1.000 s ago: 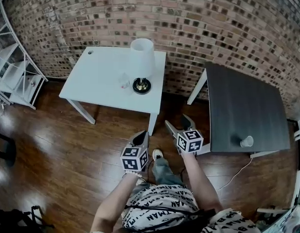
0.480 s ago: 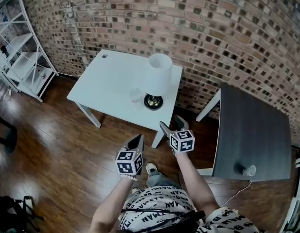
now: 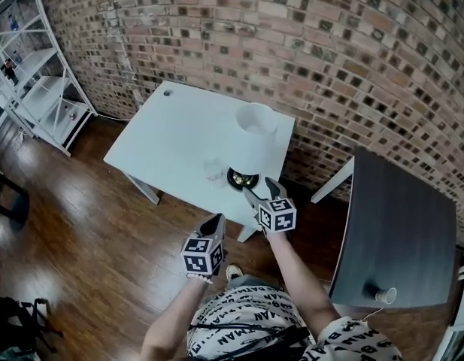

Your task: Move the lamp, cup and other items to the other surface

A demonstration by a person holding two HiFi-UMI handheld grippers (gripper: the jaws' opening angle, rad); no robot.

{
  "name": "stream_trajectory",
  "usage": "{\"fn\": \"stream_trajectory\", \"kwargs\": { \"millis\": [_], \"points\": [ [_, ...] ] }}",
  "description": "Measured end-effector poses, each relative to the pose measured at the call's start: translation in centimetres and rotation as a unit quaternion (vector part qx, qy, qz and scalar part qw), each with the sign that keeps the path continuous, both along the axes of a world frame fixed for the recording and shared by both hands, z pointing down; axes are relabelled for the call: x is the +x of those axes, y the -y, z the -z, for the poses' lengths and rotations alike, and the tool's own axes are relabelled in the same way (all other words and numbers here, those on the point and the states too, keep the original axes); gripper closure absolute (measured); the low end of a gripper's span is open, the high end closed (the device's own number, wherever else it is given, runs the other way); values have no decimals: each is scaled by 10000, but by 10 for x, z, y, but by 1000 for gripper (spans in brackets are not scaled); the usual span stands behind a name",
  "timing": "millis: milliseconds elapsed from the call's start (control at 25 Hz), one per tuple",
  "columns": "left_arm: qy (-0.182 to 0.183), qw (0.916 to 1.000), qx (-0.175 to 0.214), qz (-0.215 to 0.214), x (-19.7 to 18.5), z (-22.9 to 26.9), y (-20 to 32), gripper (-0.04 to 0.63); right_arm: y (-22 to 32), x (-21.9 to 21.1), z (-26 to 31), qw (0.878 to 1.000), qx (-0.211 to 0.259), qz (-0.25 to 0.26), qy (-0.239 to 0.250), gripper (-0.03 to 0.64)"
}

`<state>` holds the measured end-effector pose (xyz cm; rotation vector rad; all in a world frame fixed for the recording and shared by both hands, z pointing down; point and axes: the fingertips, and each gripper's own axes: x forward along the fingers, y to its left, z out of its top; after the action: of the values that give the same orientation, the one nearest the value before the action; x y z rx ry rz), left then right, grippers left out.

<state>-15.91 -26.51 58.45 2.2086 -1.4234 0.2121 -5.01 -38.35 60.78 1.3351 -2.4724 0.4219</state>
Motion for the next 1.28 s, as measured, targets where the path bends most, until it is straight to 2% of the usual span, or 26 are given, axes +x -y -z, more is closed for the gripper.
{"fn": "stream_trajectory", "kwargs": {
  "millis": [240,280,480,760,880,1160,1280],
  "points": [
    [7,9996,-50,271,-9,-10,28,595,39,-19,-19,9995,-96,277,82,282],
    [23,9995,-56,323,-10,-12,31,595,45,-22,-21,9994,-77,309,98,316],
    [46,9986,-141,503,-18,-20,43,595,77,-38,-25,9989,10,344,325,314],
    [99,9976,-223,644,-29,-32,55,595,98,-48,-23,9970,470,276,550,316],
    [90,9974,-213,685,-31,-35,59,595,100,-52,-25,9958,662,366,519,356],
    [99,9974,-224,671,-30,-42,60,595,103,-57,-27,9948,793,523,367,358],
    [108,9974,-246,676,-30,-43,60,595,106,-56,-17,9929,1051,487,261,414]
  ]
}}
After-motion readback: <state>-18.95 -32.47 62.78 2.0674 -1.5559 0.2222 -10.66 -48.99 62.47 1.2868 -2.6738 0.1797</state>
